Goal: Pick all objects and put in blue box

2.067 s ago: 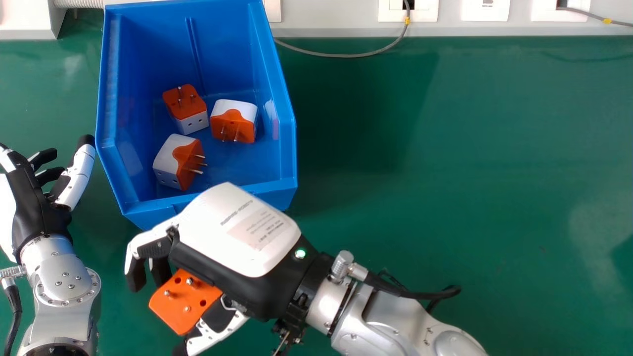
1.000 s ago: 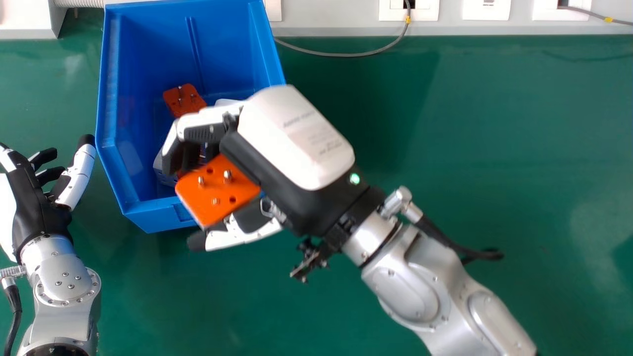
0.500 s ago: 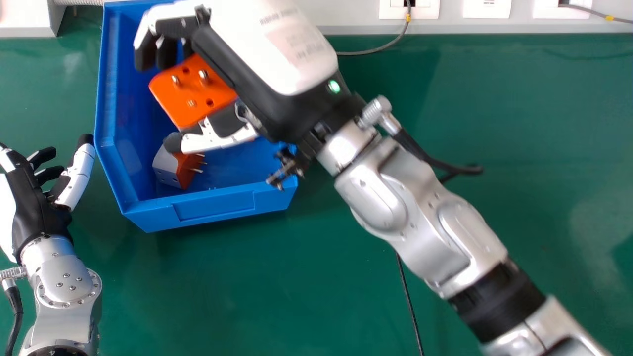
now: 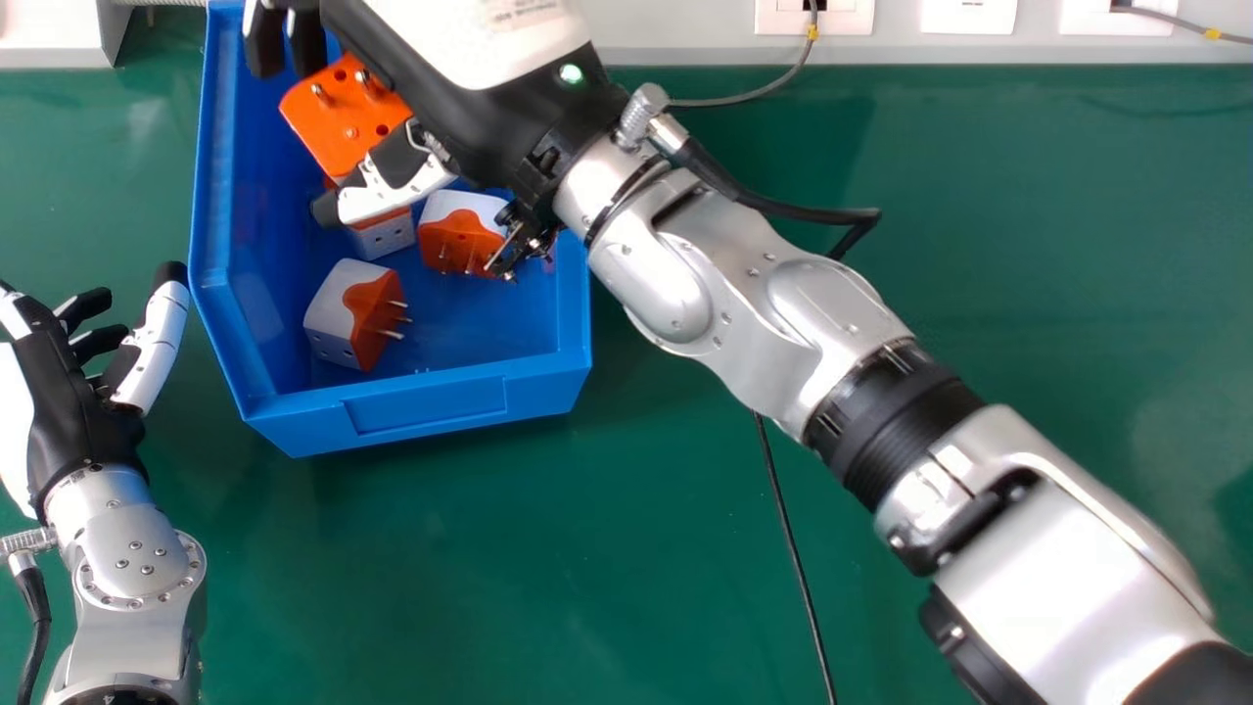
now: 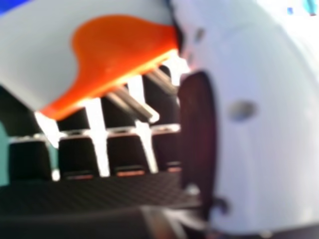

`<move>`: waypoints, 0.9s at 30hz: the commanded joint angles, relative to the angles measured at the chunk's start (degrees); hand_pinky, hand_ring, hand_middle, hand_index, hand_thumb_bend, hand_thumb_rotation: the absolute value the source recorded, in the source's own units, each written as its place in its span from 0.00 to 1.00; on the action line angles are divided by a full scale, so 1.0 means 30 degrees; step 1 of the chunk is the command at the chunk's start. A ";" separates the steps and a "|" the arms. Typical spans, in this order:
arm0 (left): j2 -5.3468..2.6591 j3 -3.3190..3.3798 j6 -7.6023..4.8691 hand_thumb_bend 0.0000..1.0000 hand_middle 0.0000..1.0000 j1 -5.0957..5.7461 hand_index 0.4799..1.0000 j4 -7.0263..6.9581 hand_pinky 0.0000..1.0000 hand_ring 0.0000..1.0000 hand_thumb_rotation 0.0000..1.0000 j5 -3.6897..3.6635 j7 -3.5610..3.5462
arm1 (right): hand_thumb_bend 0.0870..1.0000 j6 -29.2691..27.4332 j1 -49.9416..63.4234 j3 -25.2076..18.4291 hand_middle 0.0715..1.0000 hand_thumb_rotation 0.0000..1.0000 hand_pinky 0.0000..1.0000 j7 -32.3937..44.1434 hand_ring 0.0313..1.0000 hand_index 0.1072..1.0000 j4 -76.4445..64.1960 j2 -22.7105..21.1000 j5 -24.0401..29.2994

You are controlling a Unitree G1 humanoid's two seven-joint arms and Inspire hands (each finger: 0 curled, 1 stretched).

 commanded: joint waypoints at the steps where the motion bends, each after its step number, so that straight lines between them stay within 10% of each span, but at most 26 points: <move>1: -0.0436 -0.0151 0.0330 0.64 0.81 0.0285 0.75 -0.0017 0.60 0.74 0.56 0.0055 -0.0201 | 0.44 -0.0279 -0.1314 0.0366 0.49 0.00 0.31 -0.1003 0.43 0.49 0.0723 0.0329 -0.0242; 27: -0.0359 -0.0066 0.0279 0.64 0.81 -0.0370 0.75 0.0892 0.61 0.75 0.56 0.0111 -0.0349 | 0.45 0.1370 -0.2120 0.1873 0.47 0.00 0.38 -0.3952 0.43 0.50 0.5251 0.1098 -0.0999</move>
